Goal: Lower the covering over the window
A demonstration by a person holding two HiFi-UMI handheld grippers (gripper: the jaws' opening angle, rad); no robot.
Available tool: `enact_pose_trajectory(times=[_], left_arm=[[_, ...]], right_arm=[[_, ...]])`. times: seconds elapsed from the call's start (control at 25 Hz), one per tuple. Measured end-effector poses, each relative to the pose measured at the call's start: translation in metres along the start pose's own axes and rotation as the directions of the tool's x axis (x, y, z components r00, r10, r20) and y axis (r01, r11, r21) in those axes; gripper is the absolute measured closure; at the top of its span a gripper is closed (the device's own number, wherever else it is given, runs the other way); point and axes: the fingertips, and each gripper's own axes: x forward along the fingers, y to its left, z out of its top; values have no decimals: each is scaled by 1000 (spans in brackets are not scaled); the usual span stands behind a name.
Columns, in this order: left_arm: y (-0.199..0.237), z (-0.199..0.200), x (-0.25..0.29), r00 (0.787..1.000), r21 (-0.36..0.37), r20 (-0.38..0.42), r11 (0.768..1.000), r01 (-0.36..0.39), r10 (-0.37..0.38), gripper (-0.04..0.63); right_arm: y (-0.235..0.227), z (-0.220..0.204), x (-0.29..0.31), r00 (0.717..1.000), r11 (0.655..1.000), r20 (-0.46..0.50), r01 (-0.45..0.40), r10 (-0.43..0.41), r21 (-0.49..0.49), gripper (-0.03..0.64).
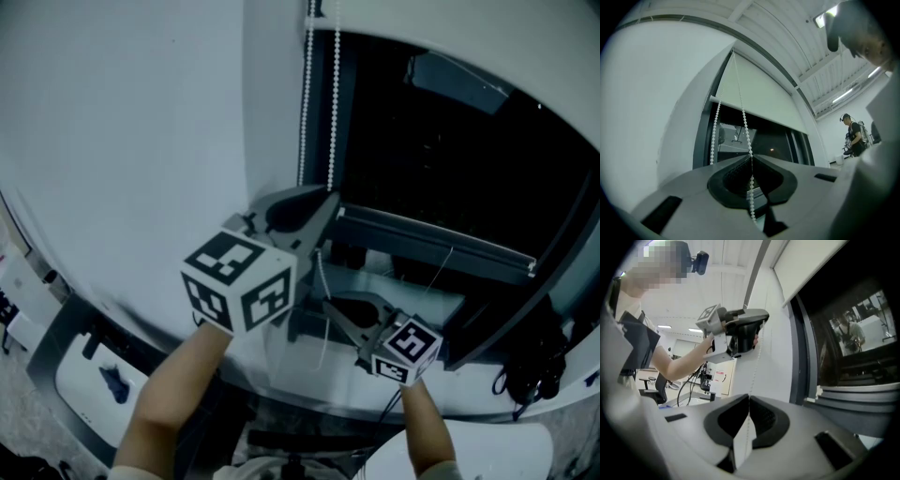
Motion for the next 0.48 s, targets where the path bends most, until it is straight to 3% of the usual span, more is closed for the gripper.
enact_pose_trajectory(times=[0.2, 0.48], left_arm=[[-3, -12, -4, 999, 38, -47, 999, 4, -2, 563], [-17, -72, -5, 985, 17, -171, 999, 39, -36, 564]], right_arm=[[-8, 51, -17, 994, 1000, 107, 3, -6, 30, 600], [-29, 116, -23, 985, 999, 168, 40, -38, -7, 597]])
